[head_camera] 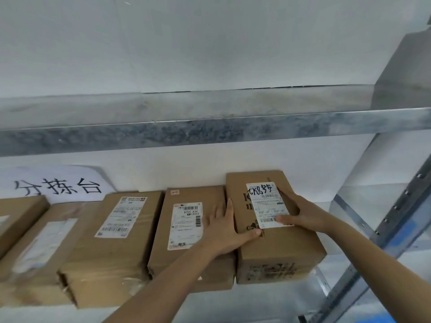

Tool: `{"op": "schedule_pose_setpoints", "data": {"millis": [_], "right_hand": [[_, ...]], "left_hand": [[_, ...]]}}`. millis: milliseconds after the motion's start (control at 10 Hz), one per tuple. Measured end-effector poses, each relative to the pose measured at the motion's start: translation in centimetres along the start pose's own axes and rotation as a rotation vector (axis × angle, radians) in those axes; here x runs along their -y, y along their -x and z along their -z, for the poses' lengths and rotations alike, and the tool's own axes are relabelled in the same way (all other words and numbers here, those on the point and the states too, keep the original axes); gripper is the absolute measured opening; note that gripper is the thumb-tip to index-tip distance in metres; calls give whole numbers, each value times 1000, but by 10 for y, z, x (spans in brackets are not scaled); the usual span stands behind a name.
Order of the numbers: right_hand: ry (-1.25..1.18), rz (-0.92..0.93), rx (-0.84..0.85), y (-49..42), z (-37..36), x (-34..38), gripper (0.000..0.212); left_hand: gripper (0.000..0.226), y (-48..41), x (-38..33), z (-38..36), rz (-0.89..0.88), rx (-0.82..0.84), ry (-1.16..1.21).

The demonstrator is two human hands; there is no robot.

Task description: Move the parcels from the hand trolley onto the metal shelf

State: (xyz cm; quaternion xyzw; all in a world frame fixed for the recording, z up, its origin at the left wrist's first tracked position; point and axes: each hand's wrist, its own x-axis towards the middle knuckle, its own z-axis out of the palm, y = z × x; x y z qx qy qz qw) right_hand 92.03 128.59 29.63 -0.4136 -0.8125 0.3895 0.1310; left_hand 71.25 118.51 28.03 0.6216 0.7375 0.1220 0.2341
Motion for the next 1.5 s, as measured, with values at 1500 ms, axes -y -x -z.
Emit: {"op": "schedule_pose_setpoints", "data": {"millis": [1500], "right_hand": [[448,-152,-89,-33,-30,-27,82]], "left_hand": [[67,15,50,16,-89,-26,-245]]}}
